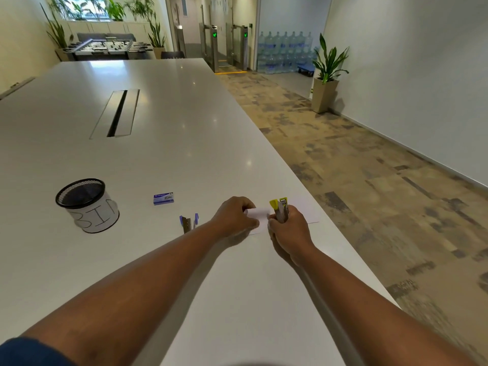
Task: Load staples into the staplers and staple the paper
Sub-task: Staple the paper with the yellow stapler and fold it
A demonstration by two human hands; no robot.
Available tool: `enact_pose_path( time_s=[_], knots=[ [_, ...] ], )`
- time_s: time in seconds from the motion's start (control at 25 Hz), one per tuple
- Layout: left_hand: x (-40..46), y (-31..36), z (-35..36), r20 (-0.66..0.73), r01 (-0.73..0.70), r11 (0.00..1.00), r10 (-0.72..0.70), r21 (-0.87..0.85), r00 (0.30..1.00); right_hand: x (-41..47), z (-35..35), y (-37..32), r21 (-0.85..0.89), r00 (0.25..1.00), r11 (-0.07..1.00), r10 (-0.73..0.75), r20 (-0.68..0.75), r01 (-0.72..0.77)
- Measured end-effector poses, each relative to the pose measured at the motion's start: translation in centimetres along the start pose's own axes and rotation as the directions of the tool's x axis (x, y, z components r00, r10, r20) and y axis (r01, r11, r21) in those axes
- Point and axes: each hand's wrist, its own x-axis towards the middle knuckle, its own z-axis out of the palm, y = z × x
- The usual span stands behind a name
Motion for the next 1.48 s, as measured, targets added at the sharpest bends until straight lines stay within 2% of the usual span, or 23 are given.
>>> enact_pose_path(
  time_s=[0.08, 0.16, 0.28, 0.4, 0.48, 0.64, 0.76, 0.88, 0.96, 1.04, 1.12, 1.24, 1.32, 1.4, 1.48],
  knots=[
    [-1.0, -0.1, -0.4, -0.075, 0.021, 0.994, -0.029, -0.106, 0.997, -0.1, 0.1, -0.5, 0.066, 1.0, 0.998, 0.004, 0.014, -0.005],
    [-2.2, -0.1, -1.4, -0.109, 0.053, 0.974, -0.079, -0.219, 0.991, -0.3, 0.2, -1.3, 0.217, 0.999, 0.975, 0.033, 0.04, -0.04],
    [-4.1, -0.3, -3.8, -0.078, 0.1, 0.888, -0.15, -0.45, 0.986, -1.1, 0.3, -3.0, 0.383, 0.992, 0.921, 0.021, 0.122, -0.067],
    [-6.4, -1.0, -6.3, -0.018, 0.125, 0.771, -0.174, -0.624, 0.985, -2.0, 0.8, -4.9, 0.468, 0.975, 0.882, -0.05, 0.219, -0.06],
    [-7.8, -1.2, -7.9, -0.028, 0.115, 0.725, -0.182, -0.68, 0.983, -2.6, 1.3, -6.4, 0.451, 0.961, 0.893, -0.131, 0.243, 0.008],
    [-10.3, -1.8, -11.5, -0.026, 0.109, 0.529, -0.242, -0.841, 0.97, -3.6, 2.5, -9.2, 0.445, 0.9, 0.874, -0.34, 0.274, 0.194],
    [-12.1, -2.4, -13.5, -0.081, 0.059, 0.562, -0.22, -0.825, 0.972, -4.2, 3.6, -10.9, 0.493, 0.918, 0.847, -0.337, 0.21, 0.198],
    [-13.3, -2.4, -13.9, -0.283, -0.068, 0.609, -0.265, -0.79, 0.922, -5.3, 4.8, -12.0, 0.519, 0.961, 0.842, -0.246, 0.125, 0.147],
    [-13.8, -2.2, -13.6, -0.398, -0.114, 0.674, -0.284, -0.73, 0.872, -6.2, 5.6, -12.4, 0.519, 0.953, 0.846, -0.248, 0.173, 0.125],
    [-14.1, -2.0, -13.0, -0.456, -0.124, 0.752, -0.251, -0.647, 0.854, -7.0, 6.6, -13.0, 0.56, 0.911, 0.821, -0.307, 0.274, 0.109],
    [-14.5, -1.5, -12.5, -0.476, -0.146, 0.828, -0.159, -0.542, 0.865, -7.6, 7.2, -13.7, 0.639, 0.863, 0.767, -0.355, 0.359, 0.049],
    [-15.2, -1.1, -12.2, -0.465, -0.182, 0.912, -0.01, -0.367, 0.885, -8.0, 7.3, -14.4, 0.754, 0.816, 0.639, -0.35, 0.46, -0.151],
    [-15.4, -1.3, -12.3, -0.419, -0.14, 0.961, 0.029, -0.237, 0.907, -7.8, 7.0, -14.4, 0.777, 0.796, 0.574, -0.331, 0.507, -0.256],
    [-15.4, -1.4, -12.5, -0.378, -0.069, 0.99, 0.017, -0.124, 0.925, -7.5, 6.7, -14.3, 0.768, 0.787, 0.589, -0.336, 0.517, -0.253],
    [-15.3, -1.3, -12.7, -0.417, -0.04, 0.99, -0.021, -0.137, 0.909, -7.3, 6.6, -14.5, 0.725, 0.811, 0.659, -0.304, 0.5, -0.2]
  ],
)
